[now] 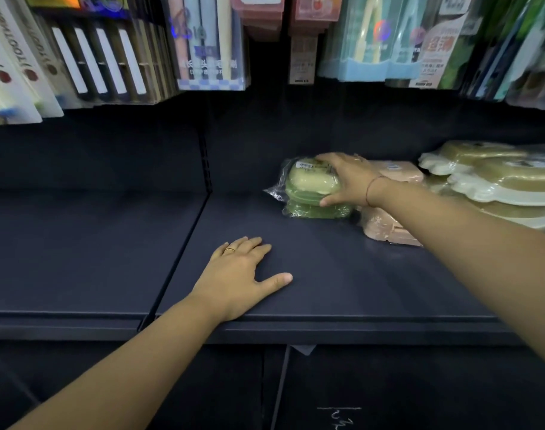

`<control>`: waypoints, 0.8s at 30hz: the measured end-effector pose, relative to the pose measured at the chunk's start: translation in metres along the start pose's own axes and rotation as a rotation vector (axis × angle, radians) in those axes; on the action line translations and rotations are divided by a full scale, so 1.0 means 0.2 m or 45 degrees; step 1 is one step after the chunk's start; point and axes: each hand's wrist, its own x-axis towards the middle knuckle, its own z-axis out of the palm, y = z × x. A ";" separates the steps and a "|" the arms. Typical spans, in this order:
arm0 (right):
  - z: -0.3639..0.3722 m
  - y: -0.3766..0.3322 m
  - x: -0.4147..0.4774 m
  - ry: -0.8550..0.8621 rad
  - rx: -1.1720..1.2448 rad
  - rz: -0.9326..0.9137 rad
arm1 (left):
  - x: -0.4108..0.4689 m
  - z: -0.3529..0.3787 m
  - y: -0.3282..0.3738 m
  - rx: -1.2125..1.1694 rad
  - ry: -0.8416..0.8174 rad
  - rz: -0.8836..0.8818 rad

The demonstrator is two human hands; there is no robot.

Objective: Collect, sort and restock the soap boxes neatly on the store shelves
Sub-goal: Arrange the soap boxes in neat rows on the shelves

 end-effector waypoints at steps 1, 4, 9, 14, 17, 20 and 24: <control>0.02 0.00 0.02 -0.027 -0.051 -0.003 | 0.00 0.00 0.00 -0.001 -0.001 -0.001; 0.04 0.05 0.05 -0.041 -0.165 0.050 | 0.01 0.01 -0.01 -0.012 0.006 0.007; 0.07 0.08 0.05 -0.036 -0.093 0.131 | 0.01 0.01 0.00 -0.025 0.014 0.035; 0.10 -0.08 -0.05 0.086 0.000 0.188 | -0.02 0.00 -0.01 -0.034 0.036 0.026; 0.09 -0.38 -0.24 0.196 0.251 0.029 | -0.08 -0.01 -0.02 -0.078 0.050 0.064; 0.08 -0.72 -0.60 0.198 0.503 -0.247 | -0.28 -0.07 -0.13 -0.185 0.123 0.146; 0.29 -1.09 -1.05 0.011 0.749 -0.511 | -0.80 -0.11 -0.43 -0.216 0.538 0.098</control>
